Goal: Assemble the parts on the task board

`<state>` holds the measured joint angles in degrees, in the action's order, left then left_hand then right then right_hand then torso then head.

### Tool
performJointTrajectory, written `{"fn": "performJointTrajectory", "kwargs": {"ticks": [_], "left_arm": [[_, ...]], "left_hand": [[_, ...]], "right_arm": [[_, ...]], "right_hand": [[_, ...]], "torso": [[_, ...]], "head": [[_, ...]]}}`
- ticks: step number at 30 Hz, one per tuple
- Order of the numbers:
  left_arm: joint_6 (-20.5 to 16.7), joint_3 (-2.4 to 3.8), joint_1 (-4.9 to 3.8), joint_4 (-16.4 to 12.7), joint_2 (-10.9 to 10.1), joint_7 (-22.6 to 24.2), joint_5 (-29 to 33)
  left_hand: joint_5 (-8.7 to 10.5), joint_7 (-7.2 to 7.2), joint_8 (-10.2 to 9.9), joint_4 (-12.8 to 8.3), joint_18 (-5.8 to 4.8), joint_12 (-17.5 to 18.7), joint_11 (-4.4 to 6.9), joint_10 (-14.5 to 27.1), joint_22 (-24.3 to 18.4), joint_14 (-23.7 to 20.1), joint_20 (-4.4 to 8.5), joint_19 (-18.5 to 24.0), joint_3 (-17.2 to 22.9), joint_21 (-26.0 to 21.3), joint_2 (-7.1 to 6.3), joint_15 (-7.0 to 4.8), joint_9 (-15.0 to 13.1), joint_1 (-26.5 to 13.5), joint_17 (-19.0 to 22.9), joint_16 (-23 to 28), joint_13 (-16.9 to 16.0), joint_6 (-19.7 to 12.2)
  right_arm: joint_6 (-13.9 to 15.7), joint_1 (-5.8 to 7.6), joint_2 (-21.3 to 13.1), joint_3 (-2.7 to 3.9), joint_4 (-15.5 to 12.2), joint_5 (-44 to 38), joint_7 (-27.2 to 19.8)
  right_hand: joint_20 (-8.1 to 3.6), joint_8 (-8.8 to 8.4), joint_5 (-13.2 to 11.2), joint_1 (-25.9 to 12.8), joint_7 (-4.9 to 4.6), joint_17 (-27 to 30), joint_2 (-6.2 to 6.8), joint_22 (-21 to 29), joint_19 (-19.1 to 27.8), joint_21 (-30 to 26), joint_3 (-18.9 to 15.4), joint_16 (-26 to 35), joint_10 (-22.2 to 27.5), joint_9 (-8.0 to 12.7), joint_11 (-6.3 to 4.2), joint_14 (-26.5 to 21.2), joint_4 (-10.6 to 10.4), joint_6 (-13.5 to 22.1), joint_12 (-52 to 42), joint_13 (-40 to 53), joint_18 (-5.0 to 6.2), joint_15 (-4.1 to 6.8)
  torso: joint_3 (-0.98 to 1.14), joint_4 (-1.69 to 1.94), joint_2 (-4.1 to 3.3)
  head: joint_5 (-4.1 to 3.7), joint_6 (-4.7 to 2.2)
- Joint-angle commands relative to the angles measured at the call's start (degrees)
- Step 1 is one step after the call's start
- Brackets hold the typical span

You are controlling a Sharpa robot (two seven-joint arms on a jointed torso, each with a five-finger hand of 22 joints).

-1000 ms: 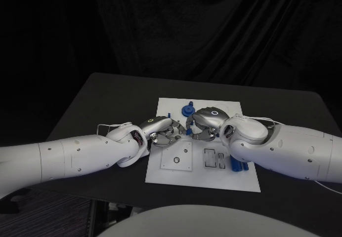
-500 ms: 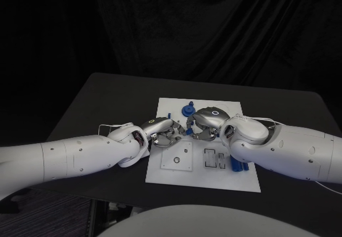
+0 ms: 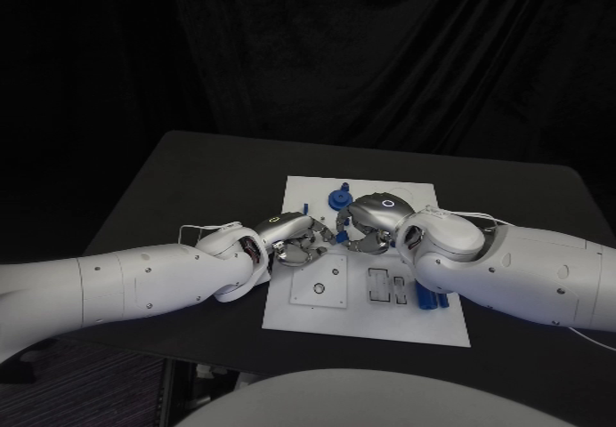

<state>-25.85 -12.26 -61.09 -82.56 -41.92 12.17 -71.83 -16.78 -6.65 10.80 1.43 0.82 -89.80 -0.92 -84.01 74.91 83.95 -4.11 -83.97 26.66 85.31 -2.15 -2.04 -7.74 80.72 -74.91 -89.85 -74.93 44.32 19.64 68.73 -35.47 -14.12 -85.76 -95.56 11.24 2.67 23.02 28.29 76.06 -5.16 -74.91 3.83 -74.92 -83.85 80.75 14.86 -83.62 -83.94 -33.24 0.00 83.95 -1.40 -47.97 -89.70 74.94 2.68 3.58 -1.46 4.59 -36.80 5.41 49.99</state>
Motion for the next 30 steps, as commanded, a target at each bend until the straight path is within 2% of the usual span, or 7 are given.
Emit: {"fn": "performJointTrajectory", "kwargs": {"ticks": [1,30], "left_arm": [[-0.5,0.12,0.03,-0.2,0.4,1.2,0.0],[-0.2,0.12,0.17,0.3,1.2,1.0,0.0]], "left_hand": [[-0.2,0.04,-0.2,0.1,0.47,-0.2,-0.34,-6.0,13.4,6.1,-0.36,-3.4,0.2,-0.3,-0.6,0.21,0.1,0.1,-15.1,-0.1,-15.1,-0.6],[-0.22,0.05,-0.5,0.1,0.47,-0.2,-0.28,-6.0,13.4,6.1,-0.31,-3.4,0.3,-0.3,-0.55,0.13,0.3,0.1,-15.1,-0.1,-15.1,-0.9]], "right_arm": [[0.1,-0.06,0.1,0.01,-0.4,0.1,0.3],[-0.7,-0.06,0.8,0.01,-0.1,0.8,0.2]], "right_hand": [[0.09,0.13,0.1,-0.3,0.13,-5.4,-0.49,-12.0,-2.3,-0.3,0.4,0.1,-5.6,-1.4,0.48,4.1,0.0,-0.5,0.1,14.5,-0.37,-0.14],[0.1,0.02,0.0,-0.3,0.12,-5.4,-0.48,-12.0,-2.2,-0.4,0.5,0.1,-5.5,-1.4,0.48,4.0,0.0,-0.4,0.1,14.5,-0.35,-0.15]], "torso": [[0.0,-0.01,-0.02],[0.0,-0.01,0.01]], "head": [[0.05,0.01],[0.45,0.01]]}}
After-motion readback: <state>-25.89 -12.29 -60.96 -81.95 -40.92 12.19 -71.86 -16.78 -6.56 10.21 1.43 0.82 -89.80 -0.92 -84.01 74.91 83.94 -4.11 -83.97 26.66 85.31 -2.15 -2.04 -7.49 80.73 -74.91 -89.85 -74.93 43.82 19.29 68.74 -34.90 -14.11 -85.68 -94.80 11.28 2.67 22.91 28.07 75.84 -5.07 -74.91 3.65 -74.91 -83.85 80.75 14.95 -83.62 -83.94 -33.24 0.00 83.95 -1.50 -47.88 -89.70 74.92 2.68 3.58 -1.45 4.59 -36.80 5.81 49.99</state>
